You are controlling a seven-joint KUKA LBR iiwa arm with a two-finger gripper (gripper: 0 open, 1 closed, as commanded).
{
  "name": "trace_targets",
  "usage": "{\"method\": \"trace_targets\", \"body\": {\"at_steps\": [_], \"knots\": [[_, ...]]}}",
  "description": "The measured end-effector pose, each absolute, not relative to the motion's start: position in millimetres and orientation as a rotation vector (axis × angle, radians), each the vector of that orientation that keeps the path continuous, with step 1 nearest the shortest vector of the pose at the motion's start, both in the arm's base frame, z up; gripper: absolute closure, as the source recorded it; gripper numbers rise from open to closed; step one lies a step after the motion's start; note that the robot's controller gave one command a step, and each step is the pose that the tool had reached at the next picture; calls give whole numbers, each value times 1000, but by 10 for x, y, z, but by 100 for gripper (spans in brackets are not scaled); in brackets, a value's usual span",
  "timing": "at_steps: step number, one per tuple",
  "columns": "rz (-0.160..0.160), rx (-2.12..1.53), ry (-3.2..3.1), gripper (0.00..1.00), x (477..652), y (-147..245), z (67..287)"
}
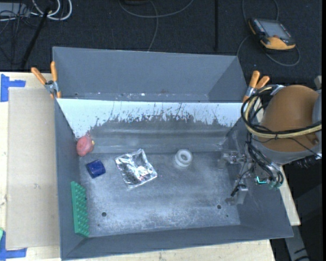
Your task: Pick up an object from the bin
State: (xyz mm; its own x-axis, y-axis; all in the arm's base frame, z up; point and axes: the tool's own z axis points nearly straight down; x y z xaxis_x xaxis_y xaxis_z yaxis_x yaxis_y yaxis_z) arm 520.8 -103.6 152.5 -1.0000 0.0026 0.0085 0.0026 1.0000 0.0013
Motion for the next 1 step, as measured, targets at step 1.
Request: {"method": "trace_targets", "body": {"at_steps": [1], "knots": [[-1,-298,-3126,0,5966,-1207,874]]}}
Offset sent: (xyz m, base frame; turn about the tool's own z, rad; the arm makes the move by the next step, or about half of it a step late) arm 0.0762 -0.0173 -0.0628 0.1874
